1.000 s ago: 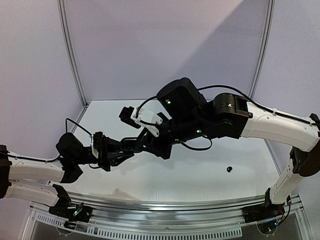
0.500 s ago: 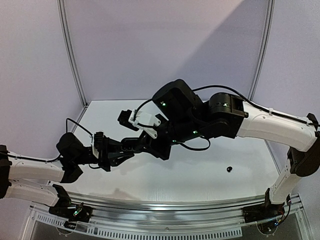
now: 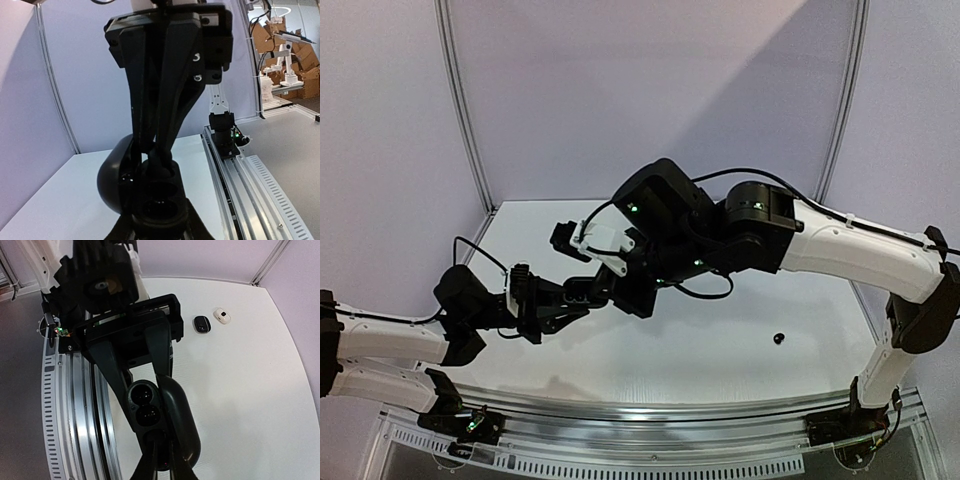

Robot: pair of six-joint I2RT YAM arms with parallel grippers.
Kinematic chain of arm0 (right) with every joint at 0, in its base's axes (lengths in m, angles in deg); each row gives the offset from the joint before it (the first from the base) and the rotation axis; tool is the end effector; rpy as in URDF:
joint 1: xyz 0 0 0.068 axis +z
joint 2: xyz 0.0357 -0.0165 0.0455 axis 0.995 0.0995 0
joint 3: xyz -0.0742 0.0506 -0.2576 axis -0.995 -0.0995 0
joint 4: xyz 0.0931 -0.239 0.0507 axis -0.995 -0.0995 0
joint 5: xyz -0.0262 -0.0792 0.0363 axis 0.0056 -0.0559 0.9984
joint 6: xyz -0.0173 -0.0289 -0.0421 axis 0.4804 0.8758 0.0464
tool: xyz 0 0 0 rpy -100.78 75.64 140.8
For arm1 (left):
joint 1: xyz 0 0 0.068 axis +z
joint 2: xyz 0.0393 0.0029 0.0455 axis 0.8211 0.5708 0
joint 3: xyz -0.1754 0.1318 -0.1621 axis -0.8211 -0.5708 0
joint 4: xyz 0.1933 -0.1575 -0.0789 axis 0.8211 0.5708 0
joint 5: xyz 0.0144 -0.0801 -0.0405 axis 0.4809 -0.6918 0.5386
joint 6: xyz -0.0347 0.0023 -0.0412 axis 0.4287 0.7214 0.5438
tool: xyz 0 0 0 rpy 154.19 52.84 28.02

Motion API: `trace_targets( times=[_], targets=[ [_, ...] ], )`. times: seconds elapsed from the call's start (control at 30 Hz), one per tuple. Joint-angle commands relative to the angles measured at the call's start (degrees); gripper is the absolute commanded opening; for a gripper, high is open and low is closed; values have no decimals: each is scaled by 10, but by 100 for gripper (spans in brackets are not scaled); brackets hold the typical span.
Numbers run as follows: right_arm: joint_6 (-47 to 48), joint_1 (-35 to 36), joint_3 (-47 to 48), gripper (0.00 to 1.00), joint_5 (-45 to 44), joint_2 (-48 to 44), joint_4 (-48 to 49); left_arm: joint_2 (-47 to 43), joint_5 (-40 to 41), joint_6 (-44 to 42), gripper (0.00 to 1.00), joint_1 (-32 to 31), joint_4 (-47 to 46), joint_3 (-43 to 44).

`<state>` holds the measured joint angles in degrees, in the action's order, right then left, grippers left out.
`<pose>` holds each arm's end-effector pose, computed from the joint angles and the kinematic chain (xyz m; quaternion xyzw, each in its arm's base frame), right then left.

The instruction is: Insert the wireless bluetooth earbuds into the charging case

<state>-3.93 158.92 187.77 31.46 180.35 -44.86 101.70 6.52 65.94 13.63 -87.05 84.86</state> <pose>0.1080 0.3860 0.3815 -0.5939 0.6875 0.2084 0.3622 0.1391 -0.1559 0.2276 0.4843 0.4298 -0.4603 0.6073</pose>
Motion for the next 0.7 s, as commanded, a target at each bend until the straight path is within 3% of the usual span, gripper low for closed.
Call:
trace_targets(
  times=[0.0,0.2,0.67],
  targets=[
    [-2,3,8,6,14,6,-17,1,-3,-4,0,3,-15,4],
    [-7,3,8,0,23,-6,-6,2,-1,-5,0,3,-10,5],
    [-5,2,-13,0,48,-45,97,2,3,4,0,3,0,11]
  ],
)
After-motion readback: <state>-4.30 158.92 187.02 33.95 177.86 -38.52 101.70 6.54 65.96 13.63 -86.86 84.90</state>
